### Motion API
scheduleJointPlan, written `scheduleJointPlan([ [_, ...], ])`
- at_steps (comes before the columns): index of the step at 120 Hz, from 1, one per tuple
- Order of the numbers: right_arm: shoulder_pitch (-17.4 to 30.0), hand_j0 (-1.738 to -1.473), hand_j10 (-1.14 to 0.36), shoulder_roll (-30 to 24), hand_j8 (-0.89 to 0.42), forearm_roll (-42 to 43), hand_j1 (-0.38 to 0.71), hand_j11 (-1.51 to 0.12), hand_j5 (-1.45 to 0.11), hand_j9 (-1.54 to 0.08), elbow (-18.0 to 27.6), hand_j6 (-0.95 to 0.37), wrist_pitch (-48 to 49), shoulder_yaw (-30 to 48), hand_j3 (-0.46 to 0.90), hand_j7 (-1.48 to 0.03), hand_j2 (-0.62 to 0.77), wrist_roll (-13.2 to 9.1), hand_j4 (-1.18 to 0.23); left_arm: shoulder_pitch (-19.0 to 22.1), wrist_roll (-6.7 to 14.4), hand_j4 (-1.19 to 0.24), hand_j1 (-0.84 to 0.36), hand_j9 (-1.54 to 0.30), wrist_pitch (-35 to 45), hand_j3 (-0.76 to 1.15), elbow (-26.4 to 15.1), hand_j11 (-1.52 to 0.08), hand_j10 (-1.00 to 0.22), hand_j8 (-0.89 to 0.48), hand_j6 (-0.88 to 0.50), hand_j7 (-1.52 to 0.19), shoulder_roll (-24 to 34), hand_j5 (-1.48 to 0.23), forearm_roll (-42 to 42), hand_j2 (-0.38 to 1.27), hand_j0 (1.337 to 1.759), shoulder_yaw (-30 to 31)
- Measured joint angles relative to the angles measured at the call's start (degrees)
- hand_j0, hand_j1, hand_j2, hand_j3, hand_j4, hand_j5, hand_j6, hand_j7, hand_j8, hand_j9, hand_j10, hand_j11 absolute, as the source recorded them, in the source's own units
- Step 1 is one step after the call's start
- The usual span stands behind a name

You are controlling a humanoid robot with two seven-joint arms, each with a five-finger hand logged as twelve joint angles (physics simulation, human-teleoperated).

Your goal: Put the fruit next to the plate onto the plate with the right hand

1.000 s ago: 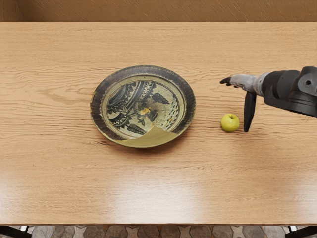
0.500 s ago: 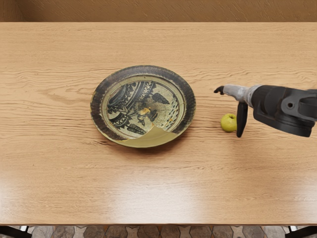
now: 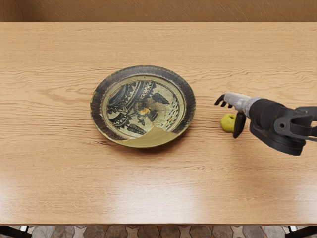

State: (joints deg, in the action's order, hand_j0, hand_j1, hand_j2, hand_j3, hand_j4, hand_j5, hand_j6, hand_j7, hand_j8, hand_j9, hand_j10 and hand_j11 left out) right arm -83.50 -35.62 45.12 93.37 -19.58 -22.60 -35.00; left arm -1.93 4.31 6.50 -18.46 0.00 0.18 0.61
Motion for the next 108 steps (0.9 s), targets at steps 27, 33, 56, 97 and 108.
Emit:
scheduleJointPlan([
  [27, -0.28, -1.658, -0.27, 0.65, -0.28, 0.04, -0.02, -0.35, -0.35, -0.35, -0.79, -0.28, -0.09, -1.63, 0.0, -0.35, -0.05, 0.0, -0.27, 0.0, 0.0, 0.0, 0.35, 0.0, 0.0, 0.0, 0.0, 0.0, 0.0, 0.0, 0.0, 0.0, 0.0, 0.0, 0.0, 0.0, 1.658, 0.0],
  [33, -0.3, -1.658, -0.28, 0.75, -0.28, 0.04, -0.02, -0.36, -0.36, -0.36, -1.0, -0.28, -0.1, -1.71, 0.0, -0.36, -0.05, 0.0, -0.28, 0.0, 0.0, 0.0, 0.35, 0.0, 0.0, 0.0, 0.0, 0.0, 0.0, 0.0, 0.0, 0.0, 0.0, 0.0, 0.0, 0.0, 1.658, 0.0],
  [56, -0.24, -1.658, -0.28, 3.45, -0.28, 0.11, -0.02, -0.36, -0.36, -0.36, -3.47, -0.28, -0.03, -2.18, 0.0, -0.36, -0.05, 0.0, -0.28, 0.0, 0.0, 0.0, 0.35, 0.0, 0.0, 0.0, 0.0, 0.0, 0.0, 0.0, 0.0, 0.0, 0.0, 0.0, 0.0, 0.0, 1.658, 0.0],
  [97, 0.4, -1.658, -0.28, 5.27, -0.28, 1.12, -0.02, -0.36, -0.36, -0.36, -4.52, -0.28, -3.74, -4.7, 0.0, -0.36, -0.05, 0.0, -0.28, 0.0, 0.0, 0.0, 0.35, 0.0, 0.0, 0.0, 0.0, 0.0, 0.0, 0.0, 0.0, 0.0, 0.0, 0.0, 0.0, 0.0, 1.658, 0.0],
  [108, 0.85, -1.658, -0.28, 5.76, -0.28, 1.21, -0.02, -0.36, -0.36, -0.36, -4.98, -0.28, -4.9, -4.95, 0.0, -0.36, -0.05, 0.0, -0.28, 0.0, 0.0, 0.0, 0.35, 0.0, 0.0, 0.0, 0.0, 0.0, 0.0, 0.0, 0.0, 0.0, 0.0, 0.0, 0.0, 0.0, 1.658, 0.0],
])
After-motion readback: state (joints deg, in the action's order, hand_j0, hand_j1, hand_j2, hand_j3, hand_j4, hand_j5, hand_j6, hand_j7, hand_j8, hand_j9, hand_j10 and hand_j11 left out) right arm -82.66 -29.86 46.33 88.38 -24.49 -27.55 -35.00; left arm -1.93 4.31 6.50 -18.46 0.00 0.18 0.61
